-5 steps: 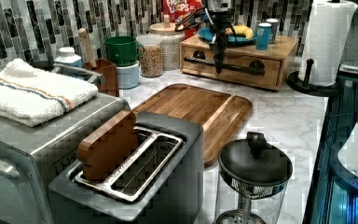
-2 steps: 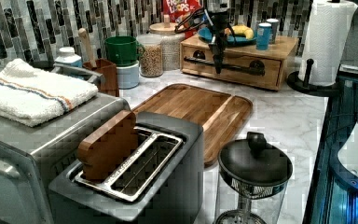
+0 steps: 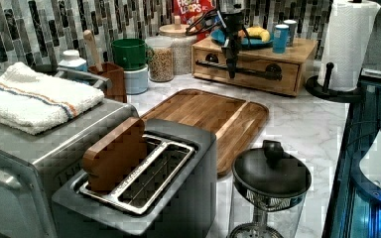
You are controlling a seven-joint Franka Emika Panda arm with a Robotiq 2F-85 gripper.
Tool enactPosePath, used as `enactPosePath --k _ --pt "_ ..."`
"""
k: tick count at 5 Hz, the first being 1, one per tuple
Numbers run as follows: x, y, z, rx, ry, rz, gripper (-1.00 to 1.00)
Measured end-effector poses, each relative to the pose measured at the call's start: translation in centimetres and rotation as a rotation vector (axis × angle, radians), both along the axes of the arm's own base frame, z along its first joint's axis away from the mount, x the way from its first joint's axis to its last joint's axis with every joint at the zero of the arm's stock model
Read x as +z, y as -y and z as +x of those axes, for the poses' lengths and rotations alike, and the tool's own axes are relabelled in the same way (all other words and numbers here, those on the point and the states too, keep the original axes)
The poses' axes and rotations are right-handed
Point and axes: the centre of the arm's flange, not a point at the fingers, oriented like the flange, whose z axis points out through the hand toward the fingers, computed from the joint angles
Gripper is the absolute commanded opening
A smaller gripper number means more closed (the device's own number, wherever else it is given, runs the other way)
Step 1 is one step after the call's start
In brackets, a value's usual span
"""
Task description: Close the drawer.
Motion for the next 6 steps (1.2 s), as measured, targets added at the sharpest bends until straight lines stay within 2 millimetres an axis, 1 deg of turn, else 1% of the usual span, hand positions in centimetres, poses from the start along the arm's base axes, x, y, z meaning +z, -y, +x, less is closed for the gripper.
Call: enactPosePath --k 1,6 --pt "-0.15 -0.15 0.29 0.007 -0.003 -0.002 -1.0" --pt "-0.28 -0.23 0.52 0.014 -0.004 -0.004 -1.0"
